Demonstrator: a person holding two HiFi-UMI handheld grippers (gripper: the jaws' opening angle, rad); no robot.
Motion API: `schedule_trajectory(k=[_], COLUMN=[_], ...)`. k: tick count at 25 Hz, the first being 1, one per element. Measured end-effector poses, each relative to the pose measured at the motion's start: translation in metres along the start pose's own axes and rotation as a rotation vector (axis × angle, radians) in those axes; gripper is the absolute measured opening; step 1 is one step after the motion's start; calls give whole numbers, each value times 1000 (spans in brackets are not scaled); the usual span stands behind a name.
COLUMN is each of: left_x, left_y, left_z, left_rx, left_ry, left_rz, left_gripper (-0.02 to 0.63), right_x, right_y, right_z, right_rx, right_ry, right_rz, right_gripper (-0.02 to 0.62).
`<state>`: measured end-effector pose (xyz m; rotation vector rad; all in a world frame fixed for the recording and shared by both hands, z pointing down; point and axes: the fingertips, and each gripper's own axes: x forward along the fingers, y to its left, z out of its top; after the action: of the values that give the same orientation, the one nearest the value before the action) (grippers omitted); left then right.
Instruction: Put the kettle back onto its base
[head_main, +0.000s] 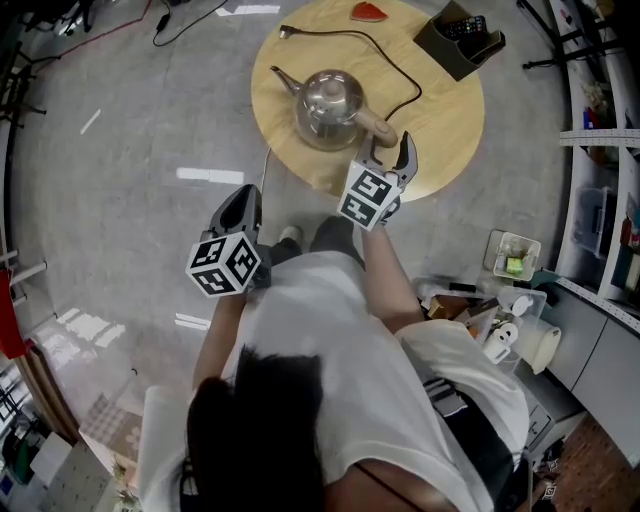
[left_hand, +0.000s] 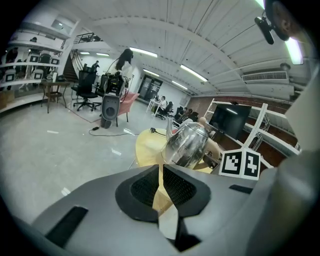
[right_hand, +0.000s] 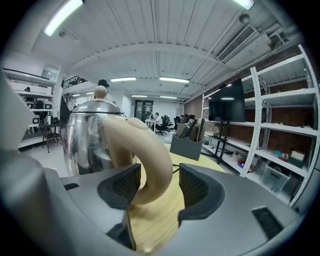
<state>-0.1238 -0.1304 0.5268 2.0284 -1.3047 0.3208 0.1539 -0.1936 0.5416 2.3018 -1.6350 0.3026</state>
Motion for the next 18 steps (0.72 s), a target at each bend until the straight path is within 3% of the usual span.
schedule_trajectory(k=[11,18], left_x=[1,7], left_y=[0,-4], left_z=[2,9], left_rx=[19,46], left_ry=[-3,11], left_rz=[-78,-150], left_gripper=[46,46], right_x=[-26,-49], right_y=[5,14], right_z=[-19,-4], right_rx=[51,73], right_ry=[78,60], right_rz=[78,140], right_gripper=[259,259])
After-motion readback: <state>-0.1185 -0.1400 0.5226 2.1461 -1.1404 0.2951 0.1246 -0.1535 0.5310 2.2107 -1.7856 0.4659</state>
